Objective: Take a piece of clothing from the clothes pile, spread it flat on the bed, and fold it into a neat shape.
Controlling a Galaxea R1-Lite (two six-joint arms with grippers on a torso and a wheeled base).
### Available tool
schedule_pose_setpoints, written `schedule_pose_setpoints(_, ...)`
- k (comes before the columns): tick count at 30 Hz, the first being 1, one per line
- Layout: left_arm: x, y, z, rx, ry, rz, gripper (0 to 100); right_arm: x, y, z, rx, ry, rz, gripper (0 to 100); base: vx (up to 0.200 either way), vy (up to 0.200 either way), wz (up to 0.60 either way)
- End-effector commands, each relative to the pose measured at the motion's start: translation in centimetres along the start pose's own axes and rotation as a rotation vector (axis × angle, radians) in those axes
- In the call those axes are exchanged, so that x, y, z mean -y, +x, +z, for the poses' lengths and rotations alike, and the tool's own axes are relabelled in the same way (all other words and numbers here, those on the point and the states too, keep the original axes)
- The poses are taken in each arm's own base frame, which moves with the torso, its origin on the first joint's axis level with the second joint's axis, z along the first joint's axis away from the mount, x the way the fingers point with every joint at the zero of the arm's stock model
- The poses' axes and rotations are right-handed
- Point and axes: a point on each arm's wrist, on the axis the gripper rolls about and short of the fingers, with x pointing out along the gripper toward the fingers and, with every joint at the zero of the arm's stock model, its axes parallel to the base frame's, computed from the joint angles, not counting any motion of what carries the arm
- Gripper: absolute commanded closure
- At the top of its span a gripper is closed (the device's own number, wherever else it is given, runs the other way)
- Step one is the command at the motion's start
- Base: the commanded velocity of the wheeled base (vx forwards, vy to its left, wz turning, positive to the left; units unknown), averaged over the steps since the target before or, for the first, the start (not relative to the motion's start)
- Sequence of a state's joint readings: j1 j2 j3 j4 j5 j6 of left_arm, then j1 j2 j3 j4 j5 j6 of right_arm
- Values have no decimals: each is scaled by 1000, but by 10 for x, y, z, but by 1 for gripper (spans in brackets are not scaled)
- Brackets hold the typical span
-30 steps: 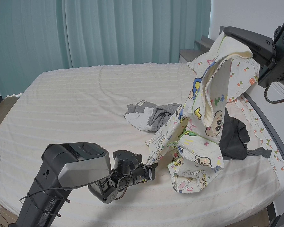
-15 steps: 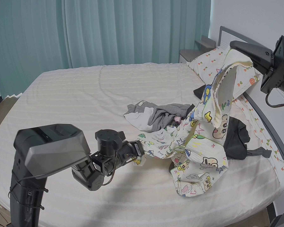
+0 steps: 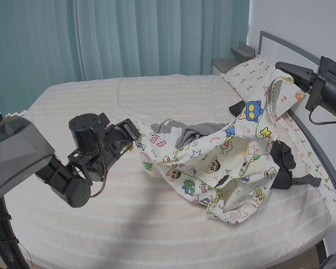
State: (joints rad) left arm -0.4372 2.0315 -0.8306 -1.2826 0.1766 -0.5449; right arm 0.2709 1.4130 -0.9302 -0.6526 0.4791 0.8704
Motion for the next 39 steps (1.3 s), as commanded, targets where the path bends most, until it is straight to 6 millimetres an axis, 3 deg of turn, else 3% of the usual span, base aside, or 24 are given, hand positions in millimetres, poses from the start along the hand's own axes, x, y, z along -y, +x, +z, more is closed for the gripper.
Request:
schedule_pose_setpoints(1, 19, -33, 42, 91, -16, -32, 100, 21, 24, 1, 11, -1, -11, 100, 0, 0, 0)
schedule_pose_setpoints(10, 33, -68, 71, 147, -29, -78, 100, 1, 20, 6, 76, -63, 106, 100, 0, 0, 0)
schedule_pose_setpoints(13, 32, -75, 63, 112, -25, -74, 100, 2, 20, 0, 59, -54, 107, 100, 0, 0, 0)
schedule_pose_setpoints(16, 22, -86, 43, 30, -10, -41, 100, 19, 19, -21, 0, -16, 61, 100, 0, 0, 0)
schedule_pose_setpoints(20, 16, -93, 36, -5, -1, -20, 100, 25, 13, -30, -2, -11, 58, 100, 0, 0, 0)
schedule_pose_setpoints(30, 11, -100, 25, -51, 5, -3, 100, 22, 11, -29, 6, -14, 71, 100, 0, 0, 0)
schedule_pose_setpoints(39, 11, -102, 25, -54, 10, 0, 100, 6, 3, -33, -3, -19, 117, 100, -133, 0, 0)
